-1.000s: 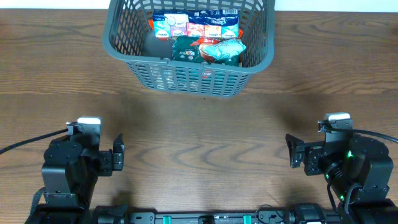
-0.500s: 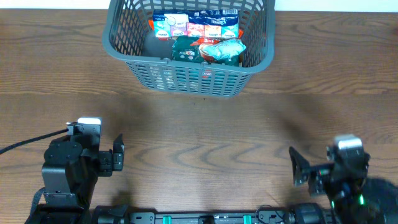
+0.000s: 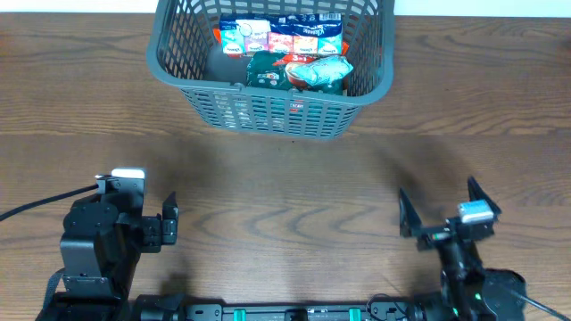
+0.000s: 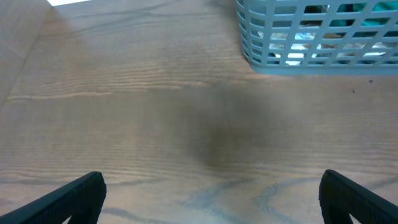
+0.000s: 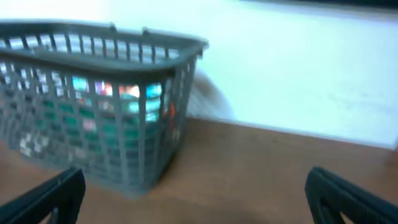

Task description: Pack container

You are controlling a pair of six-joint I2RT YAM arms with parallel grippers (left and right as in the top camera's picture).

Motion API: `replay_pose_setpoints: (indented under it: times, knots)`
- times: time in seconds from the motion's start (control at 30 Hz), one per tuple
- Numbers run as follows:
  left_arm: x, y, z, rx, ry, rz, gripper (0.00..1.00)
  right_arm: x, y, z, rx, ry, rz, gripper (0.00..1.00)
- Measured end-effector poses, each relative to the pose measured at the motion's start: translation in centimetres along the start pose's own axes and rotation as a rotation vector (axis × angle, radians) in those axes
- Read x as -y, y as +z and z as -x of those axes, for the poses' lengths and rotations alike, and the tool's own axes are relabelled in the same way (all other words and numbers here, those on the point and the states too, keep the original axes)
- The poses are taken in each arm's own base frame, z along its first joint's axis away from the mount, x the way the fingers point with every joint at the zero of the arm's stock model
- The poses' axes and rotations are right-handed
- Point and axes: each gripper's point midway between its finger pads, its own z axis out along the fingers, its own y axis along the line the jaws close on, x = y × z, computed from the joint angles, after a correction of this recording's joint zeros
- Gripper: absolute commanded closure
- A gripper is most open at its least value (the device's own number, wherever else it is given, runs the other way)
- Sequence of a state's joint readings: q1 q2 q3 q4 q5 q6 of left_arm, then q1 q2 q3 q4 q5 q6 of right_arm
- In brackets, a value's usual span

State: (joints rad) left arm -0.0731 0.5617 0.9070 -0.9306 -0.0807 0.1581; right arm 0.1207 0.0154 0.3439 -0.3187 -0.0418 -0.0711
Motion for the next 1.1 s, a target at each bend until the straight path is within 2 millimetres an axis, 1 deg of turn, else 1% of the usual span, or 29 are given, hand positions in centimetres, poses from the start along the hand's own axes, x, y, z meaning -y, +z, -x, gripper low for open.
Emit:
replay_pose_setpoints:
  times: [0.03,0.1,0.23,0.4,0.67,0.73,1.1]
  knots:
    - [0.0,0.0,0.0,0.0,0.0,0.001,0.01,-0.1,0.4,0.3,0.043,-0.008,0.005,0.01]
    - [0.0,0.0,0.0,-0.001,0.0,0.002,0.01,-0.6,1.2,0.0,0.101,-0.036,0.02,0.01]
    - [0.0,0.0,0.0,-0.001,0.0,0.002,0.01,-1.2,2.4,-2.3,0.141,-0.093,0.032,0.01]
    - [0.0,0.0,0.0,-0.001,0.0,0.001,0.02,-1.2,3.2,-6.5,0.053,-0.11,0.024,0.01]
    - [0.0,0.0,0.0,-0.001,0.0,0.002,0.01,0.6,3.1,-9.9,-0.085,-0.016,-0.062,0.01]
    - [0.0,0.0,0.0,-0.001,0.0,0.001,0.01,0.9,3.1,-9.9,-0.087,0.006,-0.077,0.01]
    - [0.0,0.0,0.0,-0.001,0.0,0.002,0.01,1.3,3.0,-9.9,-0.085,0.061,-0.098,0.01]
